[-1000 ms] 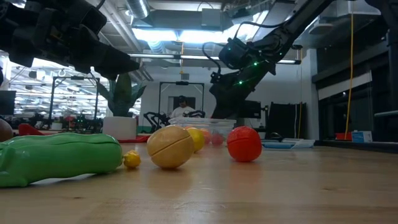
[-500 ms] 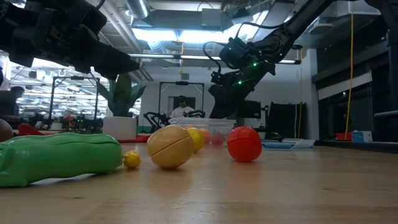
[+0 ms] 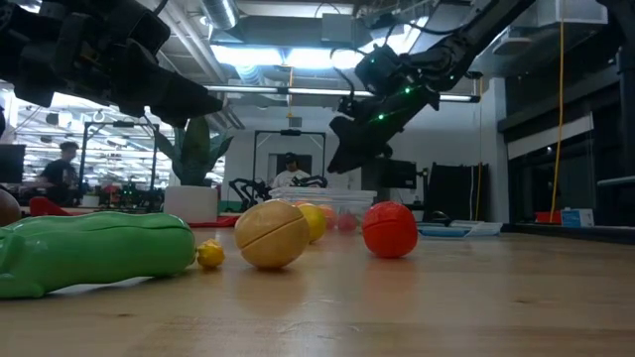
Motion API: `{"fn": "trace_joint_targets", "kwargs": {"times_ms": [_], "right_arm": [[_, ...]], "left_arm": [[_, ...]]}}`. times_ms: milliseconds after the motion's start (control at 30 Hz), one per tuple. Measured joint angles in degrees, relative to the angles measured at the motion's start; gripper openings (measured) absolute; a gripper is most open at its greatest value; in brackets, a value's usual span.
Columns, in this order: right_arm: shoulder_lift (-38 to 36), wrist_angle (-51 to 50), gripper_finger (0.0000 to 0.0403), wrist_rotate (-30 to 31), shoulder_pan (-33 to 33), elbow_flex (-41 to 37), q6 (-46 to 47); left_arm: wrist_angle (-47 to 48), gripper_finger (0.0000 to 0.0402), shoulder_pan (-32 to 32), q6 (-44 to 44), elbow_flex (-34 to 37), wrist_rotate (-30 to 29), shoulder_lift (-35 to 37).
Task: Pick and placing Produce into tupperware
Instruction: Put the brown kiwi into the transparent container
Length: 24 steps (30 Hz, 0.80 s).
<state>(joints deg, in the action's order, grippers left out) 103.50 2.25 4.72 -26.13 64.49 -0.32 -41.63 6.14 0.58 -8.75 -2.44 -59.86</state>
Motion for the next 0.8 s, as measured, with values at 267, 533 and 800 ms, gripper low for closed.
{"fn": "trace_joint_targets", "kwargs": {"times_ms": [267,533,800], "right_arm": [[-4.1,2.7,0.0168,-3.3,2.5,-4.3,-3.0],[-12.2,15.6,0.0168,-3.3,6.3,-16.2,-6.1],[-18.8,29.3,0.0168,-3.3,11.5,-29.0,-6.2]], "left_arm": [[0.0,0.0174,0.0,0.0,0.0,0.0,0.0],[0.0,0.0174,0.0,0.0,0.0,0.0,0.0],[0.0,0.0174,0.0,0.0,0.0,0.0,0.0]]}}
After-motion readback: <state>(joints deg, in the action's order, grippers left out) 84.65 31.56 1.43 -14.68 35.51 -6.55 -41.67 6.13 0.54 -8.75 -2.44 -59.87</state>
